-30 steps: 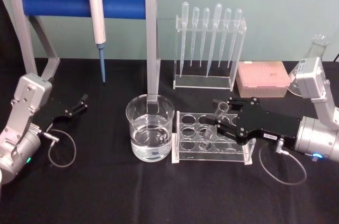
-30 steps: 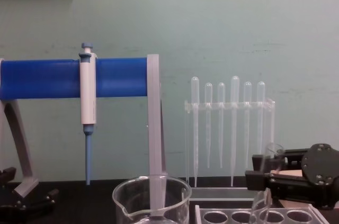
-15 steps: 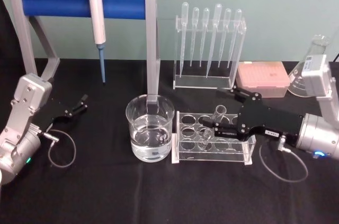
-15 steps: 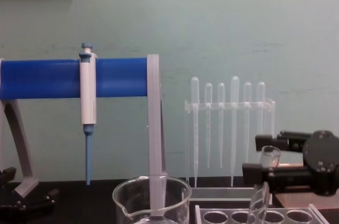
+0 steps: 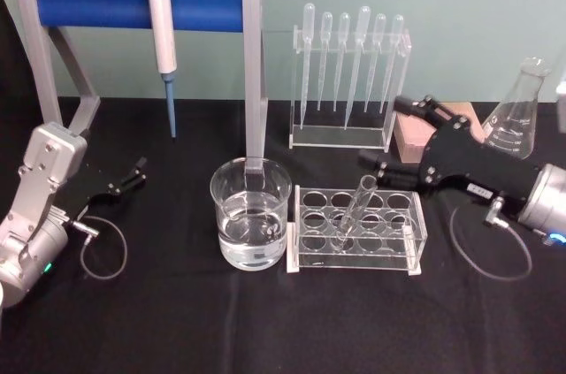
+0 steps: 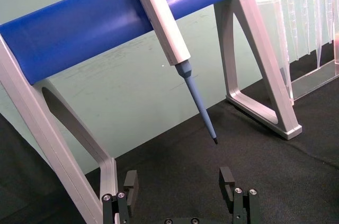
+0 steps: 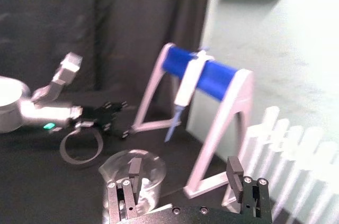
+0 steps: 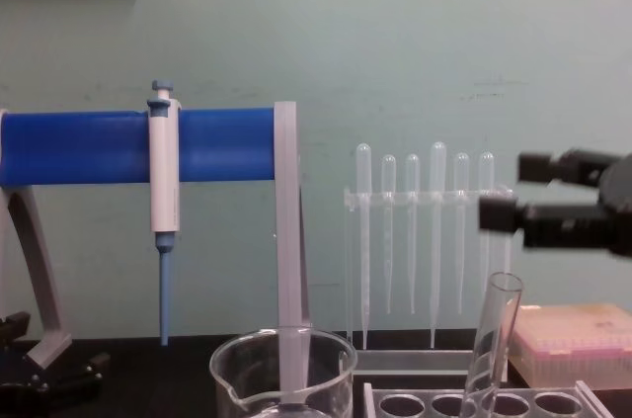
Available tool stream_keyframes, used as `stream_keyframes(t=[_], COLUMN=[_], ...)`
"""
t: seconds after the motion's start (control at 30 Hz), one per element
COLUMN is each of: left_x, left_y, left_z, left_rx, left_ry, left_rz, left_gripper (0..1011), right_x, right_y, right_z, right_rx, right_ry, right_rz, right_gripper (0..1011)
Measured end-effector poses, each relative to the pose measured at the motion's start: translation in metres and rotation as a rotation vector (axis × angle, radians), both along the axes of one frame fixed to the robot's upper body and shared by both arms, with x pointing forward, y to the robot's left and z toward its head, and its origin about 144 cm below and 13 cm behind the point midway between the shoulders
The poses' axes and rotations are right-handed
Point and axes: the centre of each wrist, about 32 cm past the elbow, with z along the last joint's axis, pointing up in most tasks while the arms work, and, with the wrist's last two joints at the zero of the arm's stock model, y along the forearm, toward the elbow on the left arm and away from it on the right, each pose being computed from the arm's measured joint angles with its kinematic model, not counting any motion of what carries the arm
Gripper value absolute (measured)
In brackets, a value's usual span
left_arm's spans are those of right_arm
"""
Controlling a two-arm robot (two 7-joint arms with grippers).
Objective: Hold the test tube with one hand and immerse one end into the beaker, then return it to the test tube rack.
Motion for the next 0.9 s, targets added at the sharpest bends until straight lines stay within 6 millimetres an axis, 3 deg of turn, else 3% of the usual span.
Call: stream_keyframes(t=[0.37, 0.9], left_x=[0.000, 0.000], left_y=[0.000, 0.000], left_z=[0.000, 0.000], left_rx=[0.000, 0.000], left_ry=[0.000, 0.000], left_rz=[0.000, 0.000], left_gripper=[1000, 1000], right_x=[-0.017, -0.029], right_y=[-0.005, 0.008], right_z=[-0.009, -0.063], right_rx=[0.100, 0.151], right_ry=[-0.014, -0.038], right_rz=[-0.224, -0.526], right_gripper=[1002, 1003])
